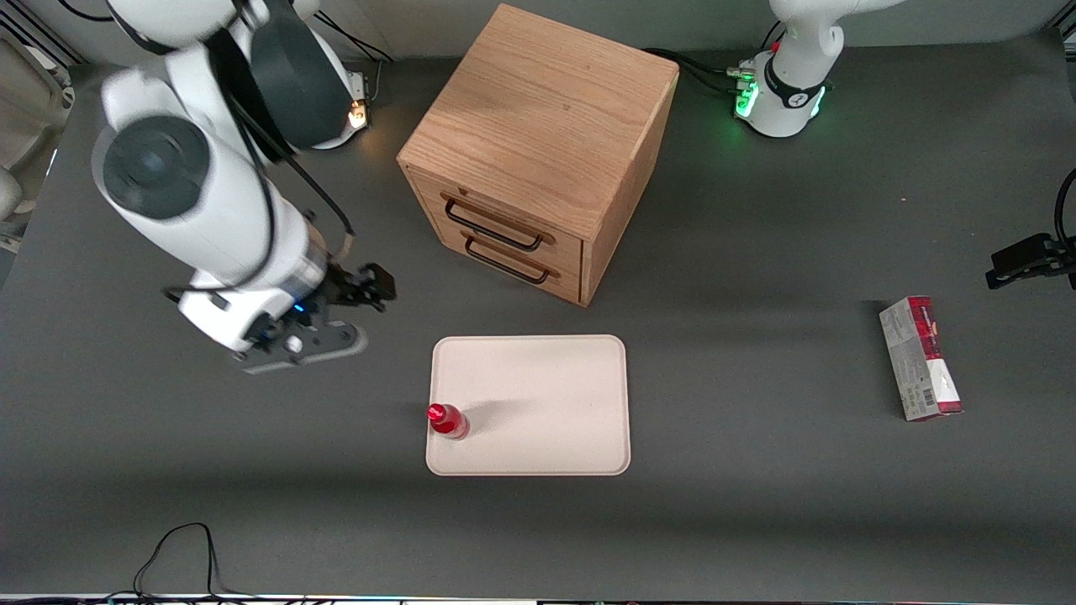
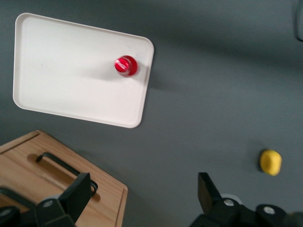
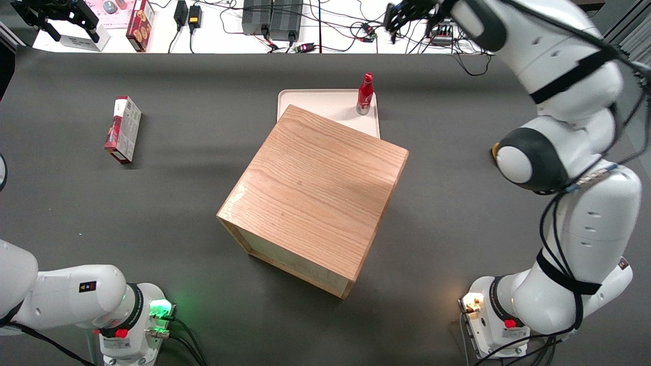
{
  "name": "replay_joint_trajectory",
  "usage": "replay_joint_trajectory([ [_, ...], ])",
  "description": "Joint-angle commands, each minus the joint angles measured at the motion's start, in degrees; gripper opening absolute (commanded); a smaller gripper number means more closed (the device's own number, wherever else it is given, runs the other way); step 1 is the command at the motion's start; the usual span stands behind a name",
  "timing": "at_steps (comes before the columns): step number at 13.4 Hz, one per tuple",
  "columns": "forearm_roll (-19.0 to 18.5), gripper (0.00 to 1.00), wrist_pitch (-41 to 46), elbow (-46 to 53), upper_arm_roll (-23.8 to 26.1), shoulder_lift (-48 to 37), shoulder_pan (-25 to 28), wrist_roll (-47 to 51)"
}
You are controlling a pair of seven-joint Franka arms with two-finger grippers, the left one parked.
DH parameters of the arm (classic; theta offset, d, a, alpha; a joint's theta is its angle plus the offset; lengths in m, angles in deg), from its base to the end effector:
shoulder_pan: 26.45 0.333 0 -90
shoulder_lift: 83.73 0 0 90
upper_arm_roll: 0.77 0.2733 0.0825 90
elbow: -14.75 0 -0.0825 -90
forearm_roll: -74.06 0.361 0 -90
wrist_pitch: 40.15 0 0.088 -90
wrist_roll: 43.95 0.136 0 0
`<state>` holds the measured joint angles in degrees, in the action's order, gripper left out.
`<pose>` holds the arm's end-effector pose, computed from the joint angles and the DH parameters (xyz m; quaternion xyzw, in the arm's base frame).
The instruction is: Place coke bottle on tray
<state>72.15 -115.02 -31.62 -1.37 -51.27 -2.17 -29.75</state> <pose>0.5808 0.2514 0.5286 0.9961 0.0795 -0.0265 0.0292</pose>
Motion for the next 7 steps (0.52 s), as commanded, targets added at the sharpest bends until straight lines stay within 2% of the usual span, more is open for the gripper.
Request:
replay_joint_trajectory([
  [1,-0.12,1.00,-1.50,-15.98,-0.46,-13.34,-3.17,0.40],
  [5,0.15,1.00,-7.82,-30.77,-0.29,-26.72,-9.85,-0.82],
  [7,0.15,1.00,-8.54,-33.86,-0.20,-29.37,-13.80,-7.74],
])
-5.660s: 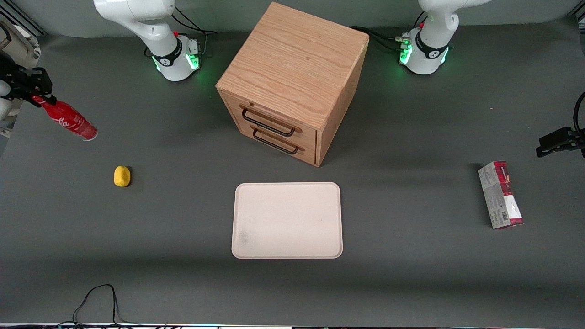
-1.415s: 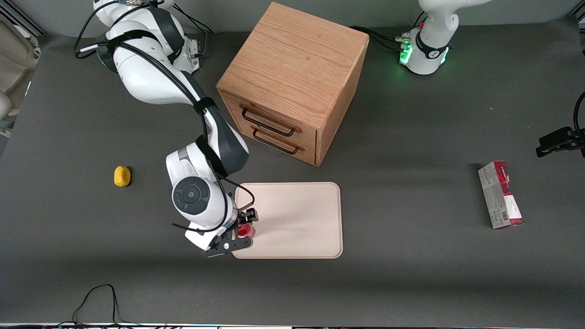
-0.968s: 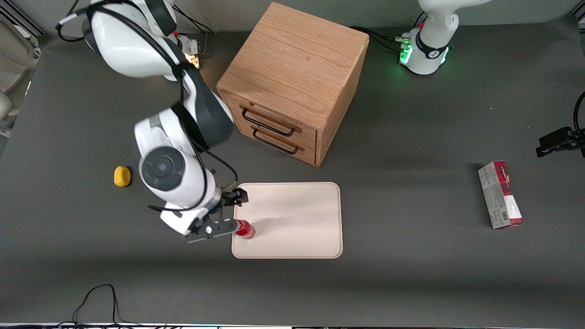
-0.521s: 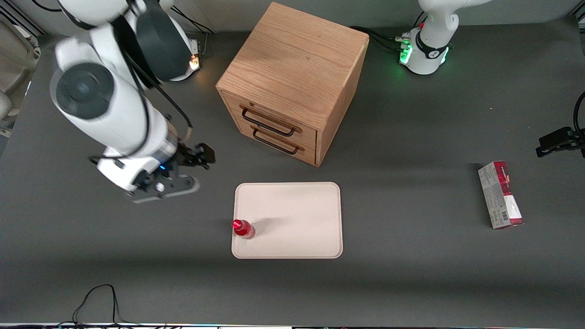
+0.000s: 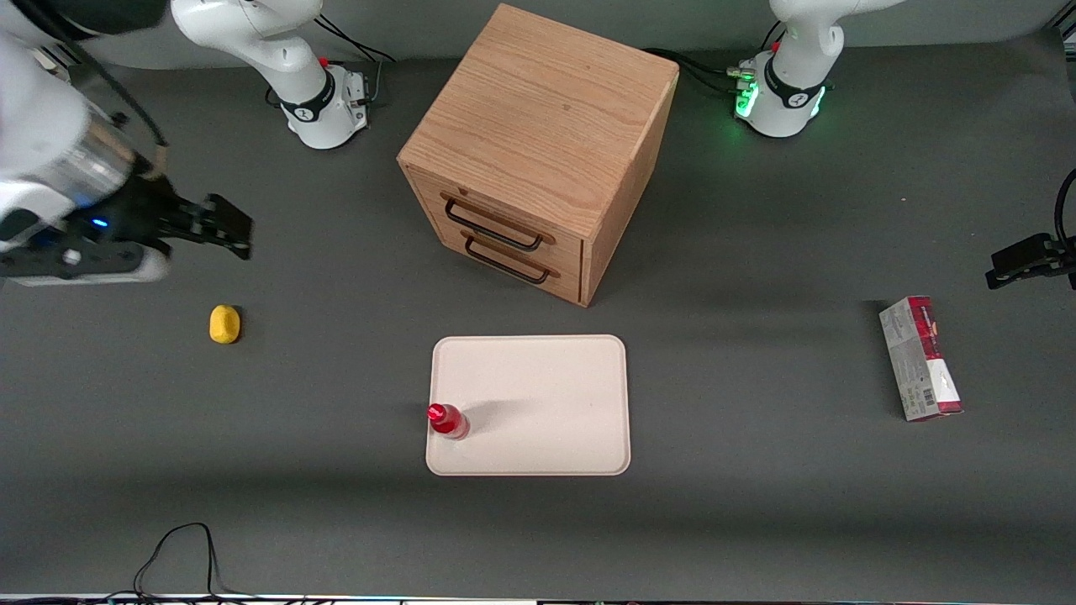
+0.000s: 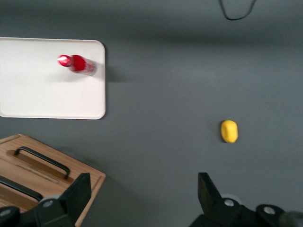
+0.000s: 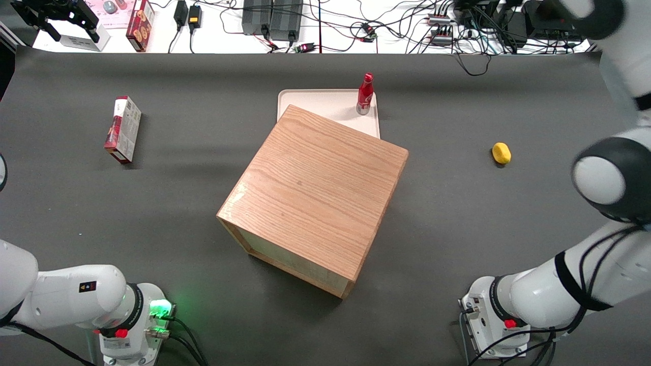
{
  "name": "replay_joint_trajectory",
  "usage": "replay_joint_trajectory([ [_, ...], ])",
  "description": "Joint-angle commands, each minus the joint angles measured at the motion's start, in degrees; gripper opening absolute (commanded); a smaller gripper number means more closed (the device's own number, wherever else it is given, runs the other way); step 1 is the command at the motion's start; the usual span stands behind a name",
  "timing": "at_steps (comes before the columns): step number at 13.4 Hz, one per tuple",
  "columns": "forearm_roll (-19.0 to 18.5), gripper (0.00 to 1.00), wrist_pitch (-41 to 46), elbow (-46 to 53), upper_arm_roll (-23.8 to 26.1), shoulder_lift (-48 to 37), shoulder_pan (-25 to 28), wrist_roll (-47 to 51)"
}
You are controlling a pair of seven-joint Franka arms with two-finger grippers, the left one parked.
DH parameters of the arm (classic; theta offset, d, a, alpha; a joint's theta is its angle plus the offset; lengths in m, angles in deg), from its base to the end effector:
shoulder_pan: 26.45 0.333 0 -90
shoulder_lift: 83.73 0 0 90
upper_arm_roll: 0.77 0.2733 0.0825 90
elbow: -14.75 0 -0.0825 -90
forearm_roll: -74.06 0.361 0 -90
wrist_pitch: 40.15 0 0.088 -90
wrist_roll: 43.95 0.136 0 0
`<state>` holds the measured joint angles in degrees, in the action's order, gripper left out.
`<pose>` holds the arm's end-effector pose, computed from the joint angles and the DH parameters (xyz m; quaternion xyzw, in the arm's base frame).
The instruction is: Place coke bottle on tray
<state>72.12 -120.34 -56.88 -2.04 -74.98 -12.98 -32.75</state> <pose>0.5411 0.1129 0.5961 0.9998 0.0060 0.0021 0.0183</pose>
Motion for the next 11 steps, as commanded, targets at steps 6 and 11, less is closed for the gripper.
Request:
replay_joint_trajectory([
  [6,0.00,1.00,-6.83,-16.96,0.74,-10.69,-10.13,-9.88],
  [11,-0.62,1.00,-5.42,-17.05,-2.69,-10.60,-10.48,-12.95],
])
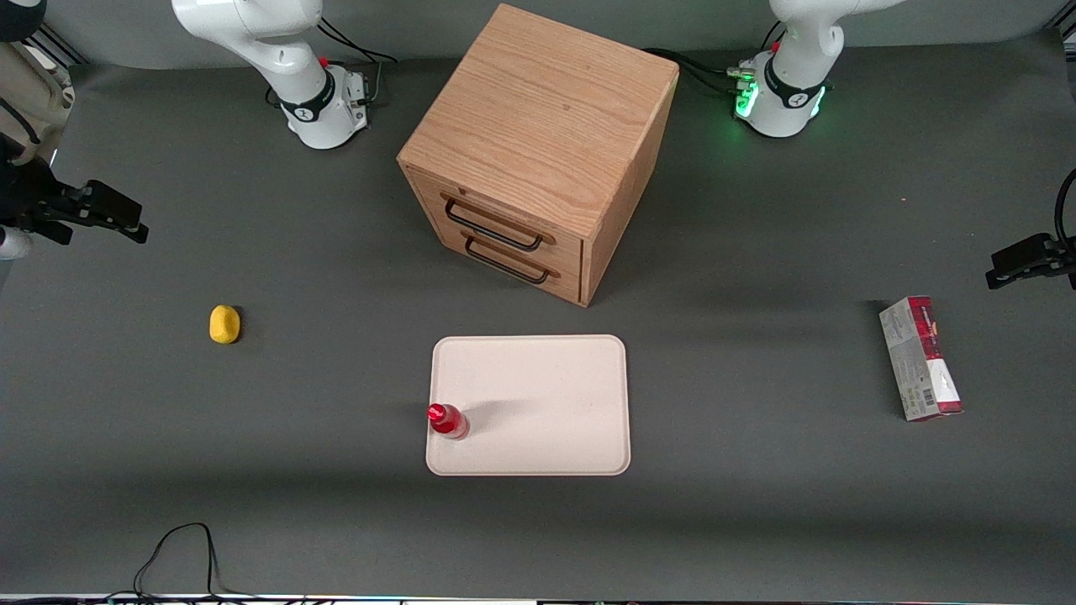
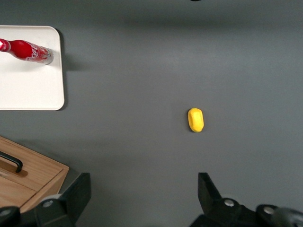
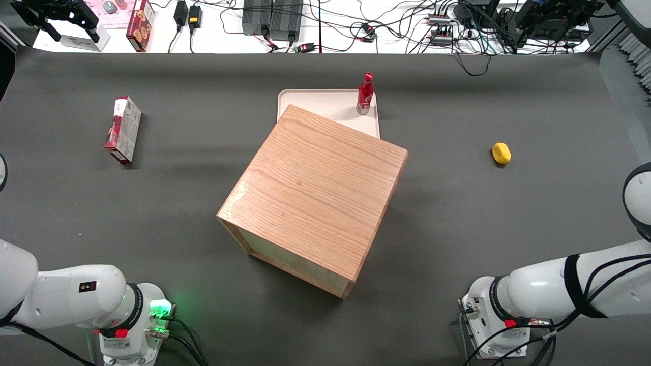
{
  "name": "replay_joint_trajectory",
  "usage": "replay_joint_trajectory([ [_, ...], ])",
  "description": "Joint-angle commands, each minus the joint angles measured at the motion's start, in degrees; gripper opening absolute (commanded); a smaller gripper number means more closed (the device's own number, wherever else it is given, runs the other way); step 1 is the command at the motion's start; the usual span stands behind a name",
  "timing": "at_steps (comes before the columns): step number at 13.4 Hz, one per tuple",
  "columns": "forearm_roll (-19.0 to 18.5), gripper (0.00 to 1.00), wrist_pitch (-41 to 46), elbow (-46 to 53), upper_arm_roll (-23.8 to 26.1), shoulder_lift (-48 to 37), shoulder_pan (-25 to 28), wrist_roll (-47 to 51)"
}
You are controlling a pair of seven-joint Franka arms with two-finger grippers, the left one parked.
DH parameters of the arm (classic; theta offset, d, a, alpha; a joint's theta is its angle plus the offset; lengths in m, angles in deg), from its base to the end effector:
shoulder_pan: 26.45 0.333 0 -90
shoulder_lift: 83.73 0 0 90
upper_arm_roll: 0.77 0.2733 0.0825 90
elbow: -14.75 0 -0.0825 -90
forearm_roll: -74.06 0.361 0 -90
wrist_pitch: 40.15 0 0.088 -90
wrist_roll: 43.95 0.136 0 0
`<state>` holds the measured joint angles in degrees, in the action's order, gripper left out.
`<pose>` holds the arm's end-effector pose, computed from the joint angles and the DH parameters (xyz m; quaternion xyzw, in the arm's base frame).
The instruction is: Place coke bottle on tray
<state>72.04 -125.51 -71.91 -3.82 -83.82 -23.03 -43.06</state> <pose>0.5226 -0.0017 0.5726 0.9998 -0.0058 -0.0104 0.0177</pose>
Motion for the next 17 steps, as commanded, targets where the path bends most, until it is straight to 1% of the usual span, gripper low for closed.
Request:
replay_joint_trajectory([
  [1,-0.71,1.00,-0.25,-2.11,-0.21,-1.58,-2.69,-2.73],
  [3,-0.80,1.00,0.01,-2.20,3.21,-1.49,-5.86,-2.73],
  [4,-0.80,1.00,0.18,-2.20,3.49,-1.41,-6.40,-2.73],
  [17,-0.71,1.00,0.19,-2.11,2.70,-0.88,-5.00,-2.64],
])
